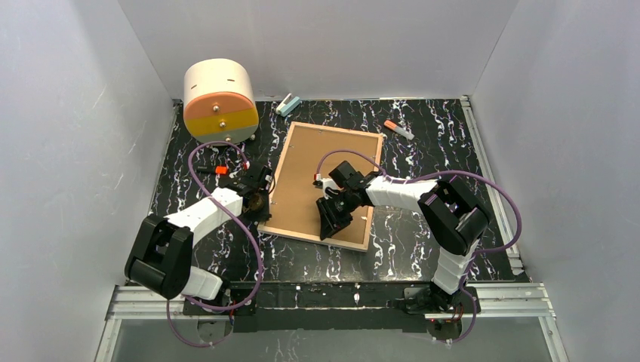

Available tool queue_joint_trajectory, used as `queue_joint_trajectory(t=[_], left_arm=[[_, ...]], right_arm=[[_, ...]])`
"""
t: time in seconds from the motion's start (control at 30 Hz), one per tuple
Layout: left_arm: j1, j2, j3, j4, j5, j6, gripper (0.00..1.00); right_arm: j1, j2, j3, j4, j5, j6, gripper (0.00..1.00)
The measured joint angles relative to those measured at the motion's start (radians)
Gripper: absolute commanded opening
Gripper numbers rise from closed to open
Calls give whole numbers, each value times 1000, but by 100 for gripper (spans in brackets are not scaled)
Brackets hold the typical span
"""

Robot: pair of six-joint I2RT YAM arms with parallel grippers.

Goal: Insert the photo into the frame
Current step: Install the photo frame at the center of the board.

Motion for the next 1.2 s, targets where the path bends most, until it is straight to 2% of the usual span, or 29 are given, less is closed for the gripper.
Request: queue_joint_trajectory(t=[1.2], left_arm=[[-1, 9, 5, -2, -2, 11, 12]], right_arm=[[3, 32, 60, -93, 2, -44, 40]])
